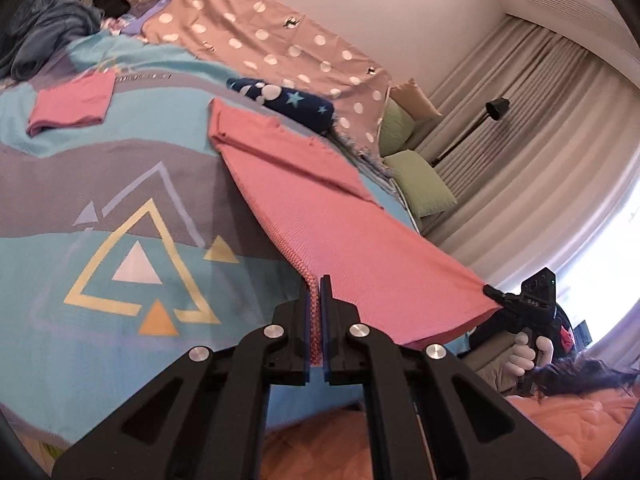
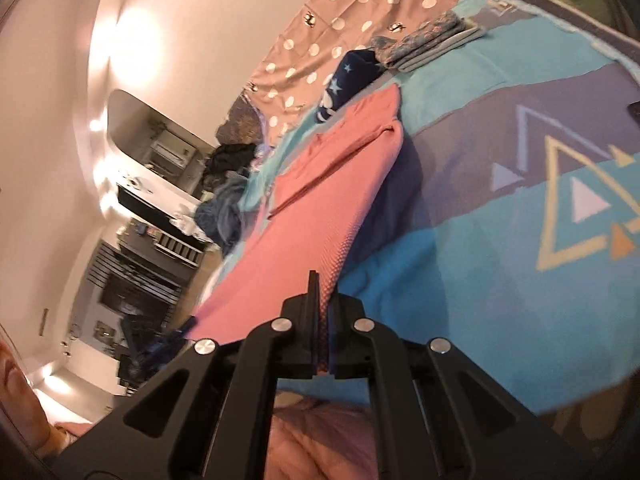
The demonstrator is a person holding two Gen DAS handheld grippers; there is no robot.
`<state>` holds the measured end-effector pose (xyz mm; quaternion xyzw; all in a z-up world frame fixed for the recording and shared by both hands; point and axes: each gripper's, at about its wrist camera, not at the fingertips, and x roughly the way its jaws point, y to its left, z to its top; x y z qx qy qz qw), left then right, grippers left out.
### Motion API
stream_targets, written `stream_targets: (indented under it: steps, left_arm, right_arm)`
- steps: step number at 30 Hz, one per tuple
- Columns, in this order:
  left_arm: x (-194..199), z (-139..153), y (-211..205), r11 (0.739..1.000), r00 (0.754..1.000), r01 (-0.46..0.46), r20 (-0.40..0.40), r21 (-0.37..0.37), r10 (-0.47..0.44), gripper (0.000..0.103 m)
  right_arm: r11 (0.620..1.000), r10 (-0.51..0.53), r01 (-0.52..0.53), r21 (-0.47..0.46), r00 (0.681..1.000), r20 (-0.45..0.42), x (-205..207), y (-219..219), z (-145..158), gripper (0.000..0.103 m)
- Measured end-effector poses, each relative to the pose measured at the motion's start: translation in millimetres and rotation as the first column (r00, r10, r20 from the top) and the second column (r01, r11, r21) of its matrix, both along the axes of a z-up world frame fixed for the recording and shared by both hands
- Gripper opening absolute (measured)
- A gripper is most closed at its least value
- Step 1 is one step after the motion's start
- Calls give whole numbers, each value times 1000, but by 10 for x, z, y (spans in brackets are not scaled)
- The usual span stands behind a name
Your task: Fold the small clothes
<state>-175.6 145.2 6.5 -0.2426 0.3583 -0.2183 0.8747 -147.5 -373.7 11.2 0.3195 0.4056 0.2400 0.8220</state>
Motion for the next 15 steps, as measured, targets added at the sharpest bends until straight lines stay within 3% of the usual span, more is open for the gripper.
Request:
stream_targets:
  steps: [3, 8, 11, 15]
  left_arm:
    - [45, 51, -28, 998, 1000, -6, 12, 58, 6, 4]
    - [356, -82, -57, 985, 997, -82, 7, 151, 81, 4]
    - [561, -150, -58, 987, 995, -102, 3, 123, 102, 4]
    - [742, -69, 4, 986, 991, -133, 37, 99, 130, 4]
  right_arm:
    - [996, 5, -4, -86, 1000, 19, -3, 85, 53, 3]
    - [997, -6, 8, -82, 1000, 26, 209, 136, -107, 3]
    - [991, -21, 27, -131, 998, 51, 380, 223, -134, 4]
    - [995, -52, 61, -76, 992, 113, 622, 211, -50, 4]
